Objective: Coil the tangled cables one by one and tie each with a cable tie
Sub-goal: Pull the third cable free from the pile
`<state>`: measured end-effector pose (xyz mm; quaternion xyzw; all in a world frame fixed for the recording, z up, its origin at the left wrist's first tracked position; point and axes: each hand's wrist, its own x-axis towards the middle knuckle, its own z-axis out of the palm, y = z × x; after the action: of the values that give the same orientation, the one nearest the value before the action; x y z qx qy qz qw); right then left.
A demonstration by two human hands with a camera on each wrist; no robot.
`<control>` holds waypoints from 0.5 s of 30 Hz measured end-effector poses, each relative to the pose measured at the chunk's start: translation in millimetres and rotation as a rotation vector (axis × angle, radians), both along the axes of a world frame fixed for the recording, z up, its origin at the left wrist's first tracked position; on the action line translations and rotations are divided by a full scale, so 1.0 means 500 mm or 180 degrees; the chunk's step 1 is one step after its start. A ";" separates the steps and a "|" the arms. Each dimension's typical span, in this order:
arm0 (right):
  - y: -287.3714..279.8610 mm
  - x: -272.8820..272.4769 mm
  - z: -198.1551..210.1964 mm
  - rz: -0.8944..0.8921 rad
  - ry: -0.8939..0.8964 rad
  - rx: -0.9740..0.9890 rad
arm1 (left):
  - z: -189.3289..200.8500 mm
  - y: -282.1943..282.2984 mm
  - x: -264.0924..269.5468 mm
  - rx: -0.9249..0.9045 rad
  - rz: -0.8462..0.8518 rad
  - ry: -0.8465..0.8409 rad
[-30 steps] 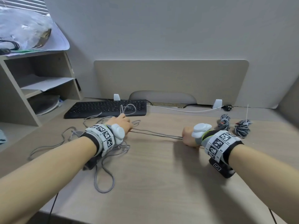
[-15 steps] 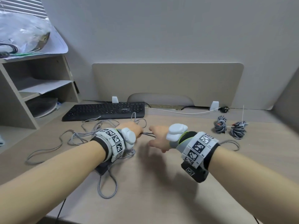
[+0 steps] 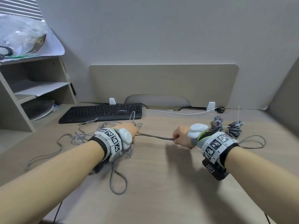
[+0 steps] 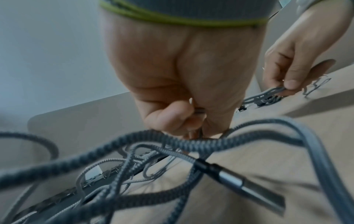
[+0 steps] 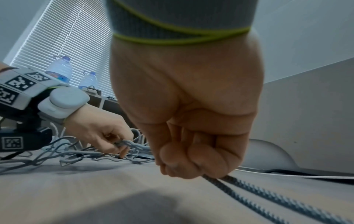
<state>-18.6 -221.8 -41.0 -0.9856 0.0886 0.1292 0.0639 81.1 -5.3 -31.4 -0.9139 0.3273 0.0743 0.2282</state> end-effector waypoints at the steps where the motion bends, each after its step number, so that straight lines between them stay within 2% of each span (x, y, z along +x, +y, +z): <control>1: -0.007 -0.002 -0.001 -0.0030 -0.0002 0.0036 | 0.004 -0.002 -0.001 0.0050 0.0013 -0.0004; 8: -0.029 -0.016 -0.010 -0.0163 0.0081 -0.0080 | 0.022 0.004 -0.007 0.0341 -0.0020 -0.0151; 11: -0.005 -0.014 -0.005 -0.0054 -0.0118 0.0068 | 0.007 0.006 -0.014 0.0258 -0.0043 -0.0003; 15: 0.061 0.002 0.009 0.0168 -0.0251 0.0005 | -0.003 0.004 -0.032 0.0043 -0.0212 -0.0203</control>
<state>-17.4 -191.2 -36.4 -0.9918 0.0599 0.0920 0.0648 65.1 -3.1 -33.0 -0.9028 0.3496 0.0397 0.2471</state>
